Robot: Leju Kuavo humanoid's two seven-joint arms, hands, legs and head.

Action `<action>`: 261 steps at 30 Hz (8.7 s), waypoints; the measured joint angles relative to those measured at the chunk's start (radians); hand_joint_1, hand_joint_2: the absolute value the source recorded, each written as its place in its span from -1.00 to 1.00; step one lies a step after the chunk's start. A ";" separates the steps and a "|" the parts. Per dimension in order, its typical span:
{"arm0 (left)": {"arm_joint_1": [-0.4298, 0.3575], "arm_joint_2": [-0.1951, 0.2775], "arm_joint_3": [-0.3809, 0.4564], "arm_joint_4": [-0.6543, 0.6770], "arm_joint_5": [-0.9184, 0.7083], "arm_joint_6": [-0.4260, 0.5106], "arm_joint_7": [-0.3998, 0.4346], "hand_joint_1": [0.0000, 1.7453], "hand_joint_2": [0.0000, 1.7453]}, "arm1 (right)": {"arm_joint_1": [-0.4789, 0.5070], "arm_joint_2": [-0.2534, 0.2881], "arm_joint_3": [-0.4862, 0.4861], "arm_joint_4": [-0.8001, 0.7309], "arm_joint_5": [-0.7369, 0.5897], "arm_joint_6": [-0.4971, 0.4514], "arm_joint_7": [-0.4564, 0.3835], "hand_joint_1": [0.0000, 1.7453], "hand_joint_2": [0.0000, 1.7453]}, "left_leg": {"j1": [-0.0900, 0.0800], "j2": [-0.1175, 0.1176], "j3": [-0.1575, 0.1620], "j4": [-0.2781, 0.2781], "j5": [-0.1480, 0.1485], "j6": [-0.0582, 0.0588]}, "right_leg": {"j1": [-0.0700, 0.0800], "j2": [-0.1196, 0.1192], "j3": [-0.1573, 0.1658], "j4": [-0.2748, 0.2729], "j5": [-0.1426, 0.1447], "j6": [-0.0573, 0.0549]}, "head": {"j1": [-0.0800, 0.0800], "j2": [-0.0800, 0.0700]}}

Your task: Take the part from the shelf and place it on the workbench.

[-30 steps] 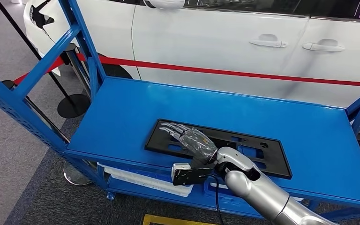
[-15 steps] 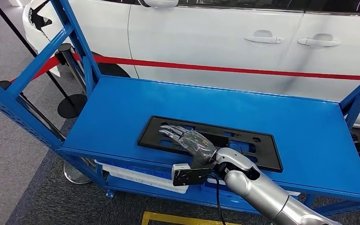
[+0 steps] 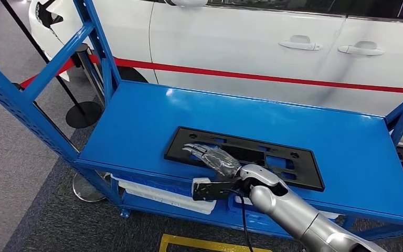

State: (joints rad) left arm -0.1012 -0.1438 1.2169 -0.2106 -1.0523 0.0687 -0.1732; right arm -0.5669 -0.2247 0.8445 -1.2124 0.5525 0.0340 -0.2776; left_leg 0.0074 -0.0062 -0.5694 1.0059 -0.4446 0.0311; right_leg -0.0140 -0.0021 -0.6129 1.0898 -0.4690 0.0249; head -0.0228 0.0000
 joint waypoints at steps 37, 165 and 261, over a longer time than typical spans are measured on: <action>0.008 0.001 -0.003 0.000 -0.020 -0.018 0.000 -1.00 -1.00 | -0.027 0.006 -0.013 0.098 -0.032 -0.027 0.005 -1.00 1.00 | -0.003 0.001 -0.026 0.033 -0.019 -0.030 | 0.002 0.001 0.036 -0.091 0.024 -0.033 | 0.000 0.000; 0.015 0.010 0.051 0.006 0.048 -0.062 -0.097 -1.00 -1.00 | -0.053 -0.036 -0.211 0.336 0.548 -0.213 0.222 1.00 1.00 | -0.002 0.001 -0.071 0.166 -0.097 -0.033 | 0.002 -0.005 0.056 -0.116 0.034 -0.035 | -0.001 0.000; -0.007 -0.040 0.036 0.007 -0.031 0.023 0.034 -1.00 1.00 | 0.318 0.344 -0.597 -0.210 -0.824 0.458 -0.283 1.00 1.00 | 0.004 0.002 -0.098 0.276 -0.152 -0.049 | 0.003 -0.001 -0.014 -0.066 0.045 -0.047 | 0.006 0.000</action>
State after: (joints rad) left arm -0.1082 -0.1843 1.2526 -0.2033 -1.0829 0.0919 -0.1389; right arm -0.2485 0.1194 0.2472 -1.4228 -0.2717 0.4919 -0.5606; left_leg 0.0118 -0.0045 -0.6670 1.2821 -0.5963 -0.0177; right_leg -0.0114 -0.0029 -0.6267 1.0242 -0.4235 -0.0216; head -0.0173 0.0000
